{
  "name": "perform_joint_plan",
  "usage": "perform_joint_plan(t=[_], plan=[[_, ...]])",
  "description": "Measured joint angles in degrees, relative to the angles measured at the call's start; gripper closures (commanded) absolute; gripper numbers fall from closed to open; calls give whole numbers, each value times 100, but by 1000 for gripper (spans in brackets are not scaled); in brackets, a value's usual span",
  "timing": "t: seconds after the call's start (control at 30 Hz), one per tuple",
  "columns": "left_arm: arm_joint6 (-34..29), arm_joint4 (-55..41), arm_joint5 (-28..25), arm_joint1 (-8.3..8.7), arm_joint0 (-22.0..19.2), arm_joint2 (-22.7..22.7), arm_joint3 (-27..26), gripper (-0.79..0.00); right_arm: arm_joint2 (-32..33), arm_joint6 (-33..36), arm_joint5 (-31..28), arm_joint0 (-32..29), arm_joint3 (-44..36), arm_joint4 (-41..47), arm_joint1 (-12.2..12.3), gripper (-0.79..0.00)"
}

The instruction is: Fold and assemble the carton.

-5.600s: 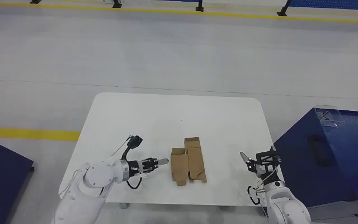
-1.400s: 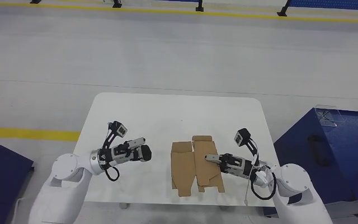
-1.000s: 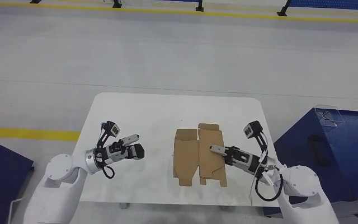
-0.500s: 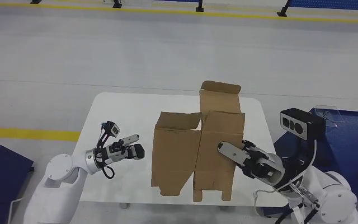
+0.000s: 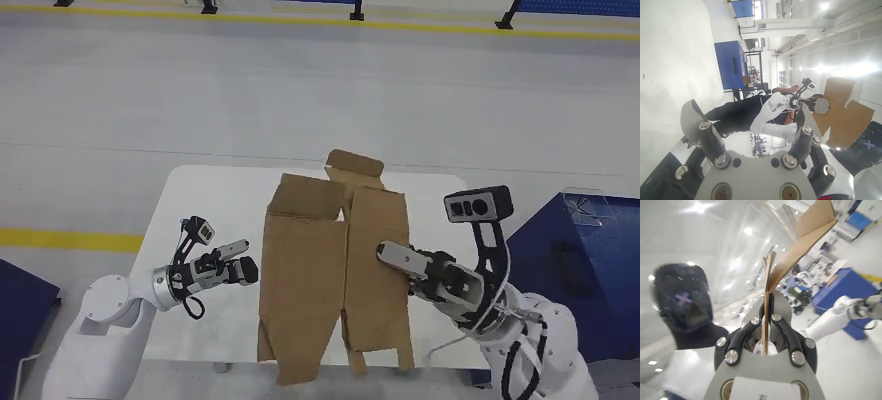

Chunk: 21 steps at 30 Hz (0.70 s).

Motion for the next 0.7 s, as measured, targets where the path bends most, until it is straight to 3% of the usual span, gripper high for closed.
perform_joint_plan(t=[0.2,0.37,0.53,0.7], plan=[[0,0,0,0,0,0,0,-785,-678,314,2176,385,672,3142,-75,0],[0,0,0,0,0,0,0,-785,-1332,-41,3728,587,1188,5603,-163,0],[0,0,0,0,0,0,0,-785,-1781,-384,4314,736,1429,6981,-245,0],[0,0,0,0,0,0,0,-785,-2084,-547,4371,809,1601,7418,-320,0]])
